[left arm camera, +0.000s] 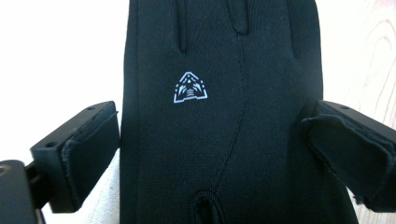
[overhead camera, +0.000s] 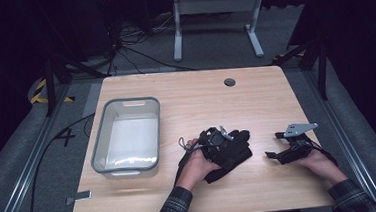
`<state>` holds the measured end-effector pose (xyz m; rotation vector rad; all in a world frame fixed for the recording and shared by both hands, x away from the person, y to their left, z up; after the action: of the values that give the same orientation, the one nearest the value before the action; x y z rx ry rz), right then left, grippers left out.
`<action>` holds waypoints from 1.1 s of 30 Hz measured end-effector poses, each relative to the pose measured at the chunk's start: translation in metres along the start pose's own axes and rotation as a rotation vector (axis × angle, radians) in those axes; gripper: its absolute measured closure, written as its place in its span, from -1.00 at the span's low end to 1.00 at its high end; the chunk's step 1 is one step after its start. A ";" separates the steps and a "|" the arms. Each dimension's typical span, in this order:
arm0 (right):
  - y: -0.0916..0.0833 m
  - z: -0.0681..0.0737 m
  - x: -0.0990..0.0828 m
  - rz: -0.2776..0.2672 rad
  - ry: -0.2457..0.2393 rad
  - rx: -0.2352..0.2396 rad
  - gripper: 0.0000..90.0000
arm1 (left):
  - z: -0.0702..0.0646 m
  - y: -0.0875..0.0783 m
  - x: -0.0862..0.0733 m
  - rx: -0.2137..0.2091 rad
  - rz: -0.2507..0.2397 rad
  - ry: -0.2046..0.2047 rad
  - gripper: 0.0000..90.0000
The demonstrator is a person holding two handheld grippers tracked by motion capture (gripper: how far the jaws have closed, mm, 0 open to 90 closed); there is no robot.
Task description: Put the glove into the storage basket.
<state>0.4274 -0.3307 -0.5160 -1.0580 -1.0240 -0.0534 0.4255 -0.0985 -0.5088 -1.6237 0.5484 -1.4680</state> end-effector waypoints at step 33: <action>0.000 0.000 0.000 0.000 0.000 0.000 -0.79 | -0.015 -0.024 0.008 -0.140 -0.036 -0.053 0.47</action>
<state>0.4274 -0.3307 -0.5160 -1.0579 -1.0237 -0.0533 0.4081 -0.0962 -0.4853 -1.7848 0.6056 -1.4354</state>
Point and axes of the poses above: each handheld gripper's, and its own axes: y roughly forward along the jaws, x roughly out of its top, z roughly to its left, the point moved 7 cm from there along y, roughly forward along the jaws, and after that the axes turned 10 degrees about y, right-handed, at the moved point
